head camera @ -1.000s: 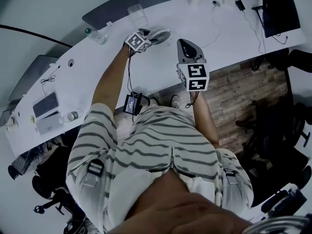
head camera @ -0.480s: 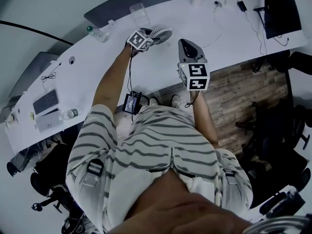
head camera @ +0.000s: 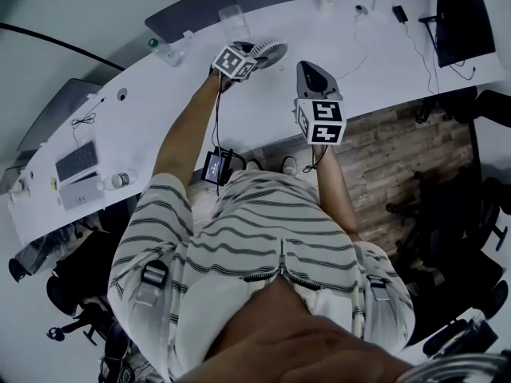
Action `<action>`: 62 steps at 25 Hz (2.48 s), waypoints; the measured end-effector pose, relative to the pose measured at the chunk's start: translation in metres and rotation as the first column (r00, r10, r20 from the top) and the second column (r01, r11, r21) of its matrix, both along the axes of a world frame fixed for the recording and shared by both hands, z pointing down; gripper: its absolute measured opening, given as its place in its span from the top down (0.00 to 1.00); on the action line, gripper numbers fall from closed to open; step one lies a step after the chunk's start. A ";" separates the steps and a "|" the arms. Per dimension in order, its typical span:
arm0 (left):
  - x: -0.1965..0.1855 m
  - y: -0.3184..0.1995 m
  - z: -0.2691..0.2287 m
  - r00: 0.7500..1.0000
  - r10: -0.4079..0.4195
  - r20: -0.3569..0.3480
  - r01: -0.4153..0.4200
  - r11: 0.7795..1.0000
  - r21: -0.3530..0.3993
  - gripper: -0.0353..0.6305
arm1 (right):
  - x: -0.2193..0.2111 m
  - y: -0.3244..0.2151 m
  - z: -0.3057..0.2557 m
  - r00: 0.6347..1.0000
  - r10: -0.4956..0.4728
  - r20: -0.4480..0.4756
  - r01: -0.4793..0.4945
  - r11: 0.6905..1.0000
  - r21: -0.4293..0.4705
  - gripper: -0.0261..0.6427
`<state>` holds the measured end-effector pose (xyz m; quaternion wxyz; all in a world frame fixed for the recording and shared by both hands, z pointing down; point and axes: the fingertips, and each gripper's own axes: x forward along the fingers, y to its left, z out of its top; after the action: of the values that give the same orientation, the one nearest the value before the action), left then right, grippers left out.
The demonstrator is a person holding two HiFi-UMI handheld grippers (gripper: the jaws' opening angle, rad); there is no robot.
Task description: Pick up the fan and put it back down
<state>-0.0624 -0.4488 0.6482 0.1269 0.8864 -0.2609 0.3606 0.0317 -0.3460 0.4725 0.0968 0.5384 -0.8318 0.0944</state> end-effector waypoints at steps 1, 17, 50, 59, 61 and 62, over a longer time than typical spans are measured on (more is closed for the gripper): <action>0.000 0.000 -0.004 1.000 -0.016 -0.004 0.016 1.000 0.004 0.61 | 0.000 0.000 0.000 1.000 0.002 0.002 -0.002 1.000 -0.001 0.94; -0.005 0.019 -0.065 0.976 -0.198 -0.093 0.203 0.978 0.053 0.61 | 0.001 -0.001 -0.006 1.000 0.009 0.016 -0.009 1.000 -0.006 0.94; -0.003 0.096 -0.190 0.817 -0.399 -0.416 0.506 0.842 0.186 0.61 | -0.009 0.014 -0.018 0.998 -0.008 0.070 0.008 1.000 0.000 0.94; -0.006 0.109 -0.212 0.776 -0.412 -0.477 0.566 0.789 0.240 0.61 | -0.011 0.016 -0.022 0.996 -0.005 0.092 0.005 1.000 0.003 0.94; -0.005 0.112 -0.216 0.774 -0.410 -0.482 0.573 0.779 0.257 0.61 | -0.011 0.016 -0.024 0.997 -0.006 0.081 0.005 1.000 0.011 0.94; -0.005 0.113 -0.217 0.774 -0.409 -0.484 0.575 0.774 0.265 0.61 | -0.012 0.016 -0.025 0.997 -0.006 0.079 0.005 1.000 0.014 0.94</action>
<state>-0.0671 -0.3357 0.4309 0.0861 0.8448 -0.5244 0.0635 0.0201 -0.3296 0.4474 0.0604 0.5325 -0.8371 0.1094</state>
